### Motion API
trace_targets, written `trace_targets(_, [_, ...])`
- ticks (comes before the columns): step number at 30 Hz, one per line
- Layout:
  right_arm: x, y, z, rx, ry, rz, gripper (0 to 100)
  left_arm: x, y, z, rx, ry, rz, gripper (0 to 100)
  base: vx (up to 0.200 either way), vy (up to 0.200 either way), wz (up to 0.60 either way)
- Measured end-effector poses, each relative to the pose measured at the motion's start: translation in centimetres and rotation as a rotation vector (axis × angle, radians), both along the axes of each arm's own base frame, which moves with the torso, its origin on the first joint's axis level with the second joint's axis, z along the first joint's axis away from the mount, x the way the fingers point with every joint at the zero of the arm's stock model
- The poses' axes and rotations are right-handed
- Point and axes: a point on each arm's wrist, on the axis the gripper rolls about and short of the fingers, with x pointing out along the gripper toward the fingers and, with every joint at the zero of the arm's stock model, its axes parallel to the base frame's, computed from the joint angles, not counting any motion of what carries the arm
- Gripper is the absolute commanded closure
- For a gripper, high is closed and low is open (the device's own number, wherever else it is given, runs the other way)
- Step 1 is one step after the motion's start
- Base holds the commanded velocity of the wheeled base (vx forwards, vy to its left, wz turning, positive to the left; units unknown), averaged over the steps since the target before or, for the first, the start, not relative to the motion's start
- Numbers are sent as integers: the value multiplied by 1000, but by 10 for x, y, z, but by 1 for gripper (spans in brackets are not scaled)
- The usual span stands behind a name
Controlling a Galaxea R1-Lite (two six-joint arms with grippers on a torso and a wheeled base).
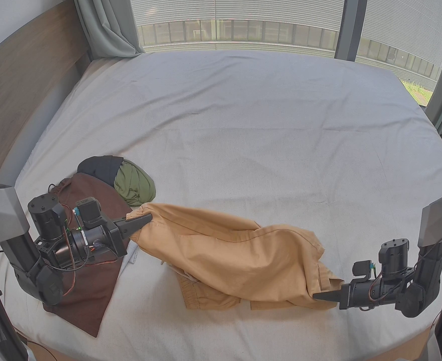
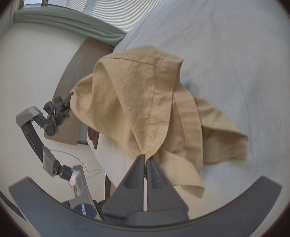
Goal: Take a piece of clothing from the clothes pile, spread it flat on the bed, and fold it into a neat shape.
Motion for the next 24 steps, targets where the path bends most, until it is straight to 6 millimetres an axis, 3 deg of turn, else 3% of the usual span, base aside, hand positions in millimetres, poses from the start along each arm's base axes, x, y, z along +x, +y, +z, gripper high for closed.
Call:
trace_targets(17, [-12,1,-21,-56,68,52,100,-2,8,-10,14,36,20,100,0,0,0])
trace_targets(18, [-12,0,-22,-58,69,52,0,-2,8,-11,15,38,20,100,0,0,0])
trace_targets(24, [-10,1,-23,-63,46,62,0,-3,8,-12,21,38,17,100,0,0,0])
